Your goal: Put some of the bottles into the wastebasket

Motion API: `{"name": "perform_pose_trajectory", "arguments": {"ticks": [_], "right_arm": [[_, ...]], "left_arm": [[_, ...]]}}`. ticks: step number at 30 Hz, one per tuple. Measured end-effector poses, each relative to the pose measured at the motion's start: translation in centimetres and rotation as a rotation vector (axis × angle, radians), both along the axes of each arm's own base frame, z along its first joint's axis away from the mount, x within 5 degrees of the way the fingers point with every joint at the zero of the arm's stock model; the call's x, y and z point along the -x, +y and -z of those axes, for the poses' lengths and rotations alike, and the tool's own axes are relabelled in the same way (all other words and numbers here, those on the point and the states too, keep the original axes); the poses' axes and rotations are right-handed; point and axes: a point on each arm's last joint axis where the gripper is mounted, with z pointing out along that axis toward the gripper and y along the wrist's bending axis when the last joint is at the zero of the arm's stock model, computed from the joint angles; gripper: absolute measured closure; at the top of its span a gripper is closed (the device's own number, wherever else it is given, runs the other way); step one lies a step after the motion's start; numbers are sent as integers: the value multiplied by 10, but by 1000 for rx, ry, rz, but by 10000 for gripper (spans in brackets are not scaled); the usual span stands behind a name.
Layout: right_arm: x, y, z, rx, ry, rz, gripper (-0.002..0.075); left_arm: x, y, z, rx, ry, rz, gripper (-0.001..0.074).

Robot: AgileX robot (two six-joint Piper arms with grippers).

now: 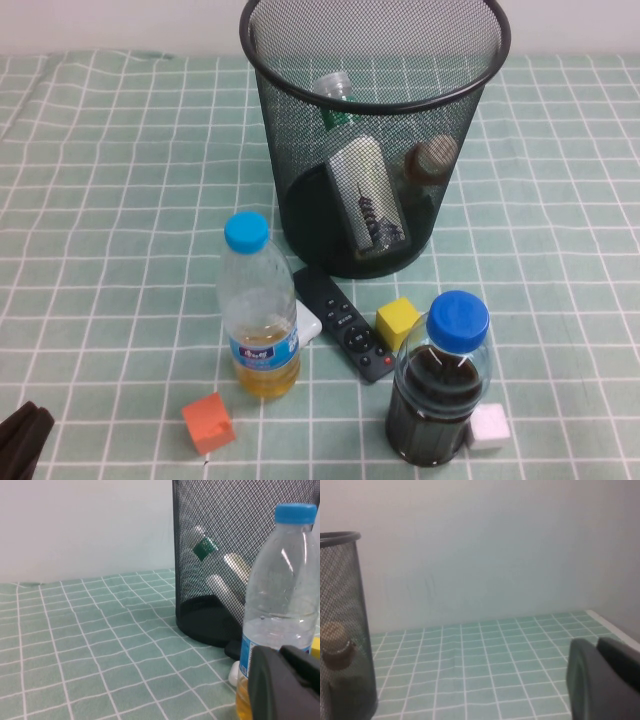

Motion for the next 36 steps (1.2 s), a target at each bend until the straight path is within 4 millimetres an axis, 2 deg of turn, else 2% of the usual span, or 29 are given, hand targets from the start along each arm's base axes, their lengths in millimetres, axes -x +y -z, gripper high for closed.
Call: {"name": "perform_pose_trajectory", "arguments": {"ticks": [9, 16, 22, 30, 36], "right_arm": [[0, 4, -3, 34, -31, -51, 727], [0, -2, -1, 97, -8, 18, 727], [-1, 0, 13, 63, 148, -6, 727], [2, 2, 37, 130, 413, -42, 727], [3, 1, 40, 156, 454, -41, 727]], "left_arm": [[0, 0, 0, 0, 0, 0, 739], [0, 0, 0, 0, 0, 0, 740], [0, 0, 0, 0, 0, 0, 739], [0, 0, 0, 0, 0, 0, 739], [0, 0, 0, 0, 0, 0, 739]]}}
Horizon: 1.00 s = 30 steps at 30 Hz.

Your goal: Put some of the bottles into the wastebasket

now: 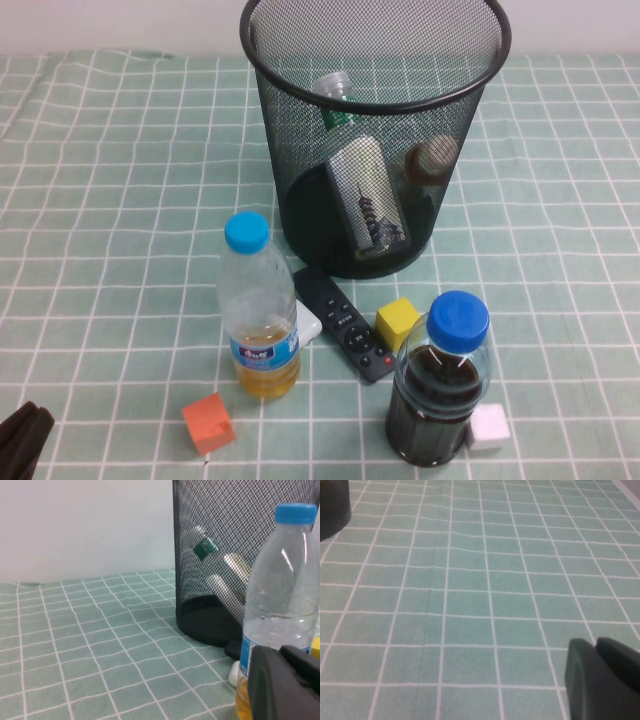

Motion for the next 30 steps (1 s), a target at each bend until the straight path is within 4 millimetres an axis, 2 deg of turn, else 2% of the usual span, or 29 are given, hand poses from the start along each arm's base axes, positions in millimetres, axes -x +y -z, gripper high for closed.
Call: {"name": "perform_pose_trajectory", "arguments": {"ticks": [25, 30], "right_arm": [[0, 0, 0, 2, 0, 0, 727], [0, 0, 0, 2, 0, 0, 727]], "left_arm": [[0, 0, 0, -36, -16, -3, 739], [-4, 10, -1, -80, -47, -174, 739]]}}
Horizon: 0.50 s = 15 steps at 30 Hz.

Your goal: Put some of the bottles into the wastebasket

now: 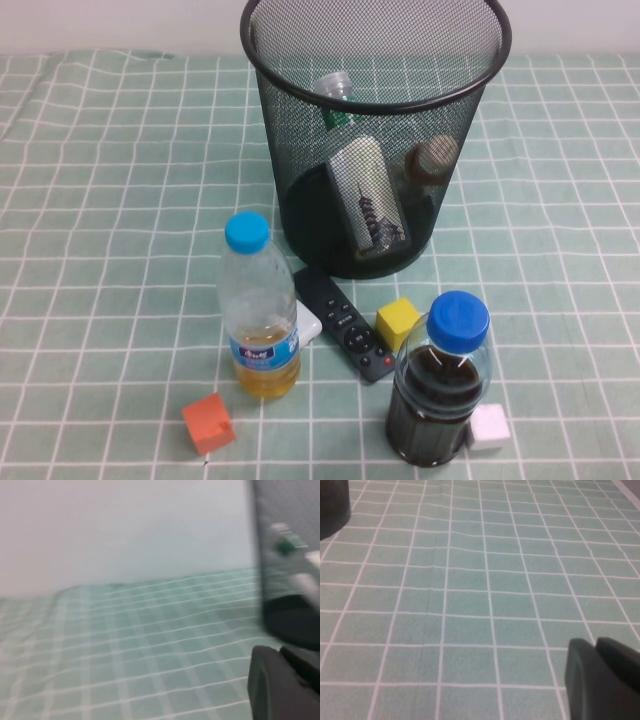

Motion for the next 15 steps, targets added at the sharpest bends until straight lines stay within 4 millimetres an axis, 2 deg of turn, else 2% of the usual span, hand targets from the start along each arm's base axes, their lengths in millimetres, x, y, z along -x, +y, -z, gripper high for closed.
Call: {"name": "perform_pose_trajectory", "arguments": {"ticks": [6, 11, 15], "right_arm": [[0, 0, 0, 0, 0, 0, 727], [0, 0, 0, 1, 0, 0, 727], [0, 0, 0, 1, 0, 0, 727]], "left_arm": [[-2, 12, 10, 38, 123, -225, 739], [1, 16, 26, -68, 280, -277, 739], [1, 17, 27, -79, 294, -283, 739]]}}
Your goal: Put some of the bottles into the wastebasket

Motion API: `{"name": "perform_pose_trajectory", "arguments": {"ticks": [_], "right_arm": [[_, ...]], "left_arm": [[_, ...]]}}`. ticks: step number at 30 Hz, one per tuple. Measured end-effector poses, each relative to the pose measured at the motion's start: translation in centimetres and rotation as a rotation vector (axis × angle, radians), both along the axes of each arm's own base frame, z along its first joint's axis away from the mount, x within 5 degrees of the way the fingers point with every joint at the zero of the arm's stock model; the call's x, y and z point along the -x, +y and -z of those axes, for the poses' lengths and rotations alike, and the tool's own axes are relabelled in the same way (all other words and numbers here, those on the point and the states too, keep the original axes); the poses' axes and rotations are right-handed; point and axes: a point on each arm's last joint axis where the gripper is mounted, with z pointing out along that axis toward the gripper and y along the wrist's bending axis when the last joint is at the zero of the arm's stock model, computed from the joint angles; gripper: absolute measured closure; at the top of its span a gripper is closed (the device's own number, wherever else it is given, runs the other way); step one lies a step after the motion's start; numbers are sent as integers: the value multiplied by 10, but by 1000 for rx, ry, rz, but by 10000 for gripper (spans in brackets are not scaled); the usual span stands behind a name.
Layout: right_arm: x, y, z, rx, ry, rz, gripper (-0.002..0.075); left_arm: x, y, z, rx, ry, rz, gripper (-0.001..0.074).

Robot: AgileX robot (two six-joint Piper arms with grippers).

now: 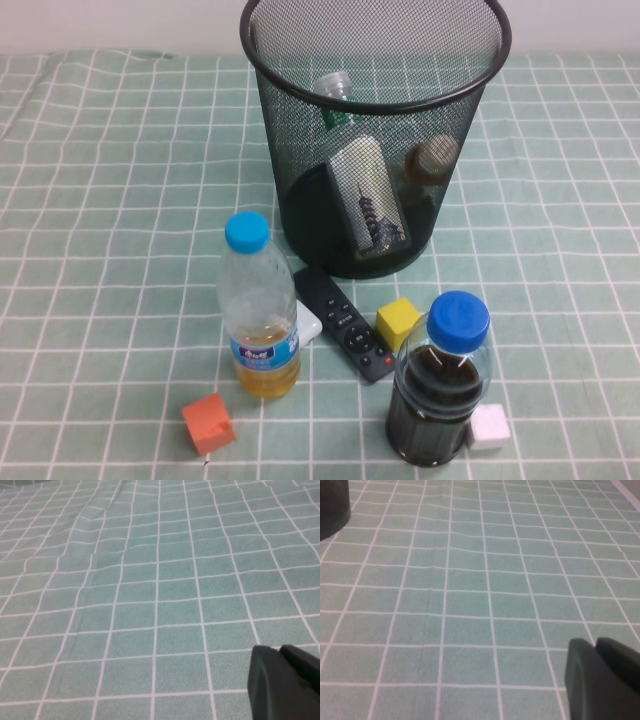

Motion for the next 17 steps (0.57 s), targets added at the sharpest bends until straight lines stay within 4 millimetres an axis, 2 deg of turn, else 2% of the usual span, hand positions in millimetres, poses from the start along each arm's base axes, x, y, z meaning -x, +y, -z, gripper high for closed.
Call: {"name": "perform_pose_trajectory", "arguments": {"ticks": [17], "right_arm": [[0, 0, 0, 2, -4, 0, 727]], "left_arm": [[0, 0, 0, 2, 0, -2, 740]]}}
